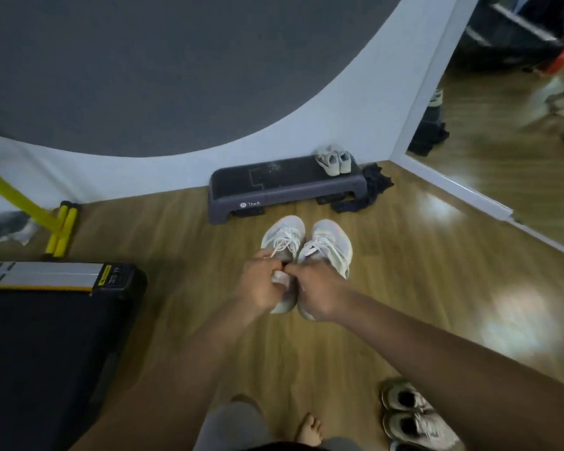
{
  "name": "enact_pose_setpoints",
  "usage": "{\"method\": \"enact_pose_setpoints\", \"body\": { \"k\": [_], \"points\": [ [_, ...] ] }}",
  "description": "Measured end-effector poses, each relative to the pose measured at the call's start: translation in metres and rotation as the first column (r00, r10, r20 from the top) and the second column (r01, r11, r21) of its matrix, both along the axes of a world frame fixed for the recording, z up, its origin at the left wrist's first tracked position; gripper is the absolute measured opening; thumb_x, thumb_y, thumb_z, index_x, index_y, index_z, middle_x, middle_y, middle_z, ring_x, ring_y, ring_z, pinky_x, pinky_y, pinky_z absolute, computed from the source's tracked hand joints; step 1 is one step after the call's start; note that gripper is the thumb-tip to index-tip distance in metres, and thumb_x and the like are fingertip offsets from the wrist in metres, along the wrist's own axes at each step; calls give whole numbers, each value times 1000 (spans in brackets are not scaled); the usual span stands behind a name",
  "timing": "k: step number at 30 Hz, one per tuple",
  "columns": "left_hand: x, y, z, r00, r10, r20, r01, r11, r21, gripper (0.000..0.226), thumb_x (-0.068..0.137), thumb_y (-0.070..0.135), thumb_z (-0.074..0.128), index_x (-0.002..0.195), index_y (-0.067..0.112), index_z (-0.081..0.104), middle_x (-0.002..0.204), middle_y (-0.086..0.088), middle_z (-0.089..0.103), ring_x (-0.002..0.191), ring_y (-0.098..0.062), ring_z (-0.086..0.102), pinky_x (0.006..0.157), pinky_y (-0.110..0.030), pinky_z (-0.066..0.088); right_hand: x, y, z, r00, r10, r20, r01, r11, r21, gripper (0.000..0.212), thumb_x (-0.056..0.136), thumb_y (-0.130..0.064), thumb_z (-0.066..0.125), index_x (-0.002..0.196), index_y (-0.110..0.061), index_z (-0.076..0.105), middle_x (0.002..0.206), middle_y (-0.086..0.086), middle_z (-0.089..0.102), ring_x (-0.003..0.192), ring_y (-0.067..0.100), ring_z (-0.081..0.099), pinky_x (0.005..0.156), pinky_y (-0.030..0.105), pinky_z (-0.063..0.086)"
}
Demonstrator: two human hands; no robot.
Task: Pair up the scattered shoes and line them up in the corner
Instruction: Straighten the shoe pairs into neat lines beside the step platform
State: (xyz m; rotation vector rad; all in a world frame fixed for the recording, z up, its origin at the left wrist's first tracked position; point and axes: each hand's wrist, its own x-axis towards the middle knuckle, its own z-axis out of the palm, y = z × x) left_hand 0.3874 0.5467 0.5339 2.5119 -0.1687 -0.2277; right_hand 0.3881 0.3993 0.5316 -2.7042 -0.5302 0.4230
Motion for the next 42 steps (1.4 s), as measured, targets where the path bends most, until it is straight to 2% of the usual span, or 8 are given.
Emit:
{"method": "enact_pose_setpoints", "body": {
  "k": [4,7,13,20,27,33,37,42],
  "points": [
    [81,-29,-3,1000,26,11,-27,997,75,34,81,32,50,94,10,72,100,-9,68,92,-24,64,68,-19,33,82,-18,10,999,-1,43,8,987,-161,73,82,-13,63,145,-23,28,123,18,56,116,37,49,95,41,44],
    [152,-46,-18,999,30,30,-33,996,87,25,88,27,58,104,14,71,103,-8,68,96,-24,64,67,-16,28,151,-31,2,998,-53,37,62,951,-304,75,91,-13,56,153,-17,14,137,26,44,130,41,38,103,44,37],
    [299,-67,-52,998,61,9,-62,991,122,35,81,39,47,113,34,59,101,2,64,82,-20,61,69,-29,50,273,-72,-9,988,-120,98,151,878,-454,49,91,-6,52,137,-7,39,138,16,46,127,31,45,99,43,35],
    [426,-80,-66,995,10,-97,7,986,164,19,86,31,57,104,28,62,118,1,57,93,-22,58,76,-34,50,410,-108,-15,970,-244,2,229,909,-349,31,95,-7,52,126,-8,50,125,13,51,107,26,57,82,42,56],
    [560,-97,-109,983,55,-177,-42,996,76,41,87,18,63,128,21,59,136,-3,45,110,-23,54,96,-39,48,553,-135,-63,974,-217,-70,187,935,-301,31,98,-8,49,128,-5,50,130,18,51,112,30,56,91,44,52],
    [686,-128,-169,973,149,-176,-133,986,100,52,89,18,65,139,20,51,138,-5,43,115,-23,53,98,-34,46,683,-154,-120,981,-117,-157,75,966,-249,29,89,-2,56,117,-10,56,129,9,50,97,26,61,64,32,45],
    [759,-136,-218,976,181,-122,-172,981,87,37,86,12,70,121,6,64,139,-9,48,120,-28,52,94,-28,42,773,-154,-169,973,-99,-209,61,981,-185,34,89,-2,58,122,-12,53,128,5,51,108,26,56,66,32,39],
    [843,-132,-321,983,180,-46,-175,979,105,20,77,1,69,96,3,68,134,-13,52,106,-36,59,80,-29,44,869,-148,-272,965,-116,-237,96,991,-93,32,87,1,56,116,-10,55,120,7,53,107,28,55,70,35,45]
  ]
}}
